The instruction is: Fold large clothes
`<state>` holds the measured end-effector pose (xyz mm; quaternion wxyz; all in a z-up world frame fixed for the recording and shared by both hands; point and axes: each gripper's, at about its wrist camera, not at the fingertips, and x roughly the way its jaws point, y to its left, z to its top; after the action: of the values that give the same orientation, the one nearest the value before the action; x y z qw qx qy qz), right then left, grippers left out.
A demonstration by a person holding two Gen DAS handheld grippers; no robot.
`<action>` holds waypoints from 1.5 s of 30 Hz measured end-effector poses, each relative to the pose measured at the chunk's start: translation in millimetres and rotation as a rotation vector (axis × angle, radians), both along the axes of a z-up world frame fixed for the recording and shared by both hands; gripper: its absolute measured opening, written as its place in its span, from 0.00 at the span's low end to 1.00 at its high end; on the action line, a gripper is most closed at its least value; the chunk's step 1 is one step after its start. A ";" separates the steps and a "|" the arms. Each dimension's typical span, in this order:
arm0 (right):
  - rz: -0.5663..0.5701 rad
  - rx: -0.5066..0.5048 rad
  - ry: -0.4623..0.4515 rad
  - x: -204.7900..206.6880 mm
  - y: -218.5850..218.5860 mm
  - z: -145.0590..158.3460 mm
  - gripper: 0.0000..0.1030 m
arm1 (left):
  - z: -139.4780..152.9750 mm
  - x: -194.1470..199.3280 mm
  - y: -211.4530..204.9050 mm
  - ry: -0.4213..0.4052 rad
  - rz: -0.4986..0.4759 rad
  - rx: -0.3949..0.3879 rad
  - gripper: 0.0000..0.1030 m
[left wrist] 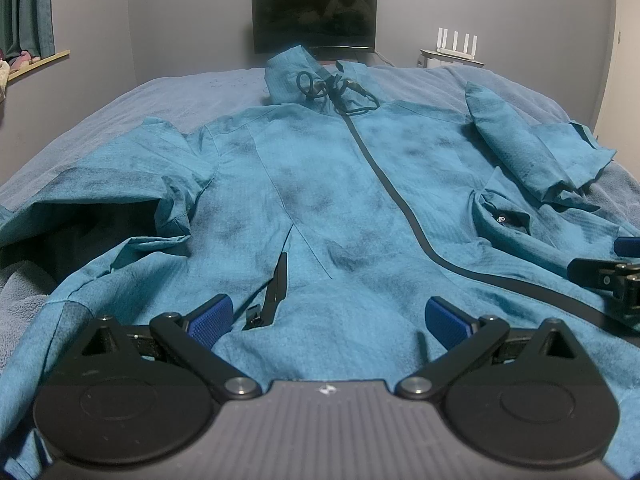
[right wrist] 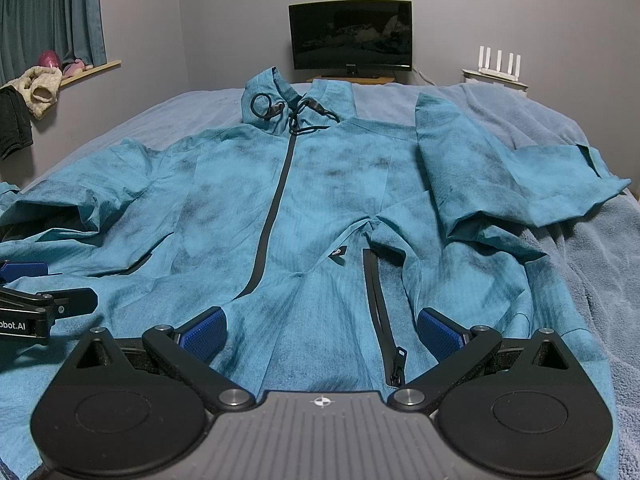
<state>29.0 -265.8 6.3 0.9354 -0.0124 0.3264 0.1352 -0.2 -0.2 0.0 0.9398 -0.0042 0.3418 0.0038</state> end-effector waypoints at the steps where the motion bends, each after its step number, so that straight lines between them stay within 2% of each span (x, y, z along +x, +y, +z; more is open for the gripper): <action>1: 0.000 0.000 0.000 -0.1 0.0 0.1 1.00 | 0.0 0.0 0.0 0.000 0.000 0.000 1.00; 45: 0.001 0.001 0.006 -0.8 -0.5 0.4 1.00 | -0.1 3.0 -6.8 0.001 0.000 0.000 1.00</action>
<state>28.3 -266.3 6.7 0.9344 -0.0119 0.3290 0.1359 2.8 -7.0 -0.1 0.9396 -0.0042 0.3423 0.0038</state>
